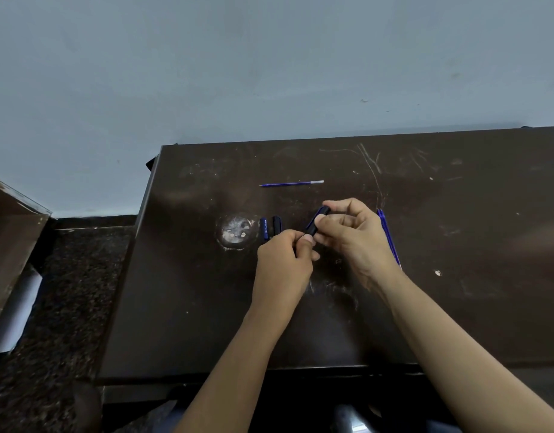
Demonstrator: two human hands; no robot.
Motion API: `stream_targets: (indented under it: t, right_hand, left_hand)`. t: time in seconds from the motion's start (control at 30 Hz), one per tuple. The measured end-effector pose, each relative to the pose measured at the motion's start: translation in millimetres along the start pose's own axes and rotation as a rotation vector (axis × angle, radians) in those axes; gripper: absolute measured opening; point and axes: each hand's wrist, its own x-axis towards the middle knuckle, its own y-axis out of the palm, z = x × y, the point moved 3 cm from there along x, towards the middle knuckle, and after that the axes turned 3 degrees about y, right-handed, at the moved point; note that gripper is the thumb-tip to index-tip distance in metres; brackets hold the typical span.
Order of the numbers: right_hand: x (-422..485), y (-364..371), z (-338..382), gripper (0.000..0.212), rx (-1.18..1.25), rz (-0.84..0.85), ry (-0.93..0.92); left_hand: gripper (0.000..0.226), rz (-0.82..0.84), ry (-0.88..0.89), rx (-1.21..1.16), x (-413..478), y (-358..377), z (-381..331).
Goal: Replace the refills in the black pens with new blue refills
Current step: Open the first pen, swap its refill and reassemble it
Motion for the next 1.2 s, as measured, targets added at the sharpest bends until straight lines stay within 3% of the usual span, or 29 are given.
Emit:
stream_targets:
  t: [0.43, 0.63, 0.77, 0.83, 0.97, 1.13, 1.2]
  right_hand:
    - [-5, 9, -4, 0.027, 0.028, -0.076, 0.070]
    - [-1, -6, 3, 0.030, -0.155, -0.206, 0.010]
    - [0, -7, -3, 0.034, -0.211, -0.164, 0.128]
    - [-2, -2, -8, 0.027, -0.294, -0.099, 0.176]
    - [1, -3, -11, 0.016, -0.469, -0.117, 0.156]
    - [7, -10, -14, 0.020, -0.992, -0.189, -0.058]
    - [10, -10, -19, 0.028, -1.082, -0.175, -0.087]
  left_hand:
    - [0.013, -0.077, 0.060, 0.187, -2, -2, 0]
    - [0.021, 0.039, 0.139, 0.199, -5, 11, -4]
    - [0.022, 0.063, 0.041, 0.101, -3, 10, 0]
    - [0.025, 0.067, -0.027, 0.005, -4, 10, 2]
    - [0.025, 0.113, 0.002, 0.135, -5, 11, 3]
    - [0.020, 0.067, -0.003, 0.160, -4, 6, 1]
    - [0.021, 0.053, 0.000, 0.165, -3, 4, 1]
